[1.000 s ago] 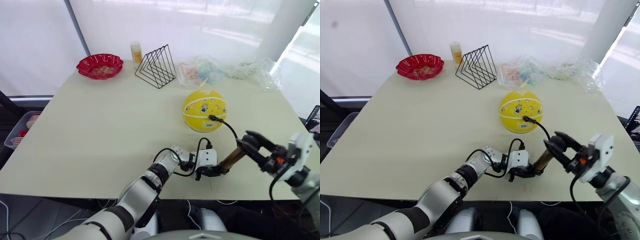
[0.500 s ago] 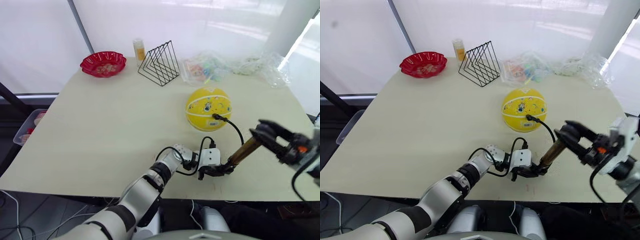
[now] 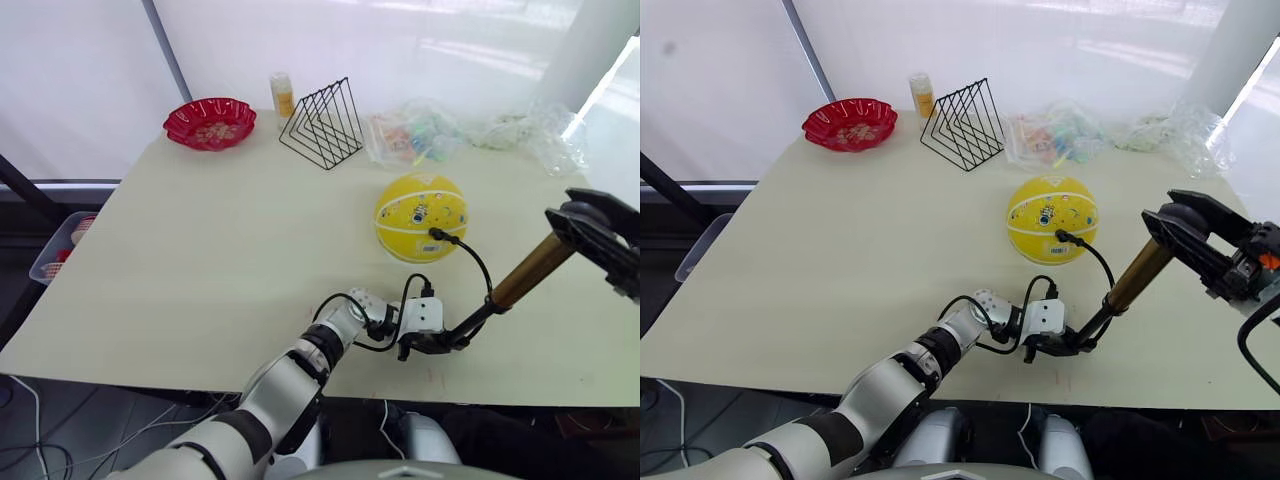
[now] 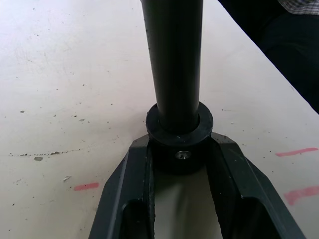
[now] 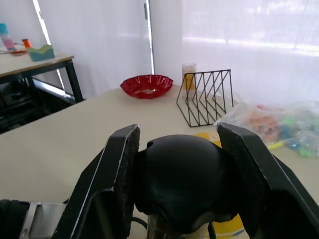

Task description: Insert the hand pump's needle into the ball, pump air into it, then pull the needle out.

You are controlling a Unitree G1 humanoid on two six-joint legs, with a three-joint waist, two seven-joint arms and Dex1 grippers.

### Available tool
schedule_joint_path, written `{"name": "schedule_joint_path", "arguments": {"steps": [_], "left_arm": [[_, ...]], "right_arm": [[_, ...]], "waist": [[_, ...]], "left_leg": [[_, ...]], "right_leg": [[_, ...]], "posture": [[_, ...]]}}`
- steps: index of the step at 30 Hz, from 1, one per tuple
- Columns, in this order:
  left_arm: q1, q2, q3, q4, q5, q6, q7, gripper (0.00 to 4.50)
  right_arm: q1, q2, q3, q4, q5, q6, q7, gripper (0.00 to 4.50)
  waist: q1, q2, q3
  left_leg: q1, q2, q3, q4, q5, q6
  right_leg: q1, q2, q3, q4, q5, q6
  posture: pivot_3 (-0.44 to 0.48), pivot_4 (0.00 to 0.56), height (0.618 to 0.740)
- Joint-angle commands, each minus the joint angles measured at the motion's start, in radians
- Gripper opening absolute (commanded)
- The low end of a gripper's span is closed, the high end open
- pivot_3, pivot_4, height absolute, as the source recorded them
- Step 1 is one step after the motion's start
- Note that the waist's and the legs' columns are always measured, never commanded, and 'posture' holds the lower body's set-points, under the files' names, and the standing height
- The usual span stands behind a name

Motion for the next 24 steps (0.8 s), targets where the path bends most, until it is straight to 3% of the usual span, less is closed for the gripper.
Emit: {"name": "schedule_joint_path", "arguments": {"steps": [1, 6, 12, 18, 24], "left_arm": [[0.066, 0.056, -0.075, 0.125, 0.098, 0.069, -0.028, 1.02], [0.066, 0.062, -0.073, 0.125, 0.097, 0.069, -0.026, 1.02], [0.067, 0.062, -0.072, 0.124, 0.096, 0.070, -0.027, 1.02], [0.067, 0.061, -0.073, 0.124, 0.097, 0.069, -0.031, 1.02], [0.060, 0.062, -0.077, 0.126, 0.101, 0.066, -0.038, 1.02]], "right_arm": [[0.072, 0.073, 0.140, 0.043, -0.195, -0.041, 0.038, 1.99], [0.122, 0.202, 0.376, 0.116, -0.375, -0.131, 0.089, 1.99], [0.134, 0.235, 0.539, 0.201, -0.582, -0.202, 0.105, 1.99], [0.096, 0.215, 0.453, 0.124, -0.517, -0.203, 0.106, 1.99], [0.020, 0.067, 0.075, -0.025, -0.151, -0.131, 0.022, 1.99]], "waist": [[-0.003, -0.004, -0.003], [-0.018, -0.007, -0.010], [-0.022, -0.008, -0.020], [-0.022, -0.006, -0.020], [-0.017, 0.009, -0.009]], "left_leg": [[0.001, 0.000, -0.001, 0.000, 0.000, 0.000], [0.004, 0.001, -0.006, 0.000, 0.000, 0.000], [0.007, 0.001, -0.008, -0.003, 0.000, 0.000], [0.008, 0.000, -0.004, -0.003, -0.001, -0.001], [0.003, -0.001, 0.000, -0.003, -0.001, -0.001]], "right_leg": [[0.001, 0.000, -0.001, 0.000, 0.000, 0.000], [0.005, 0.000, -0.006, -0.001, -0.001, -0.001], [0.007, -0.001, -0.005, -0.001, -0.002, -0.004], [0.006, -0.003, -0.003, -0.001, -0.002, -0.003], [0.001, -0.004, 0.001, 0.000, -0.001, -0.001]], "posture": [[0.000, 0.150, 0.737], [0.000, 0.150, 0.737], [0.000, 0.150, 0.737], [0.000, 0.150, 0.737], [0.000, 0.150, 0.737]]}}
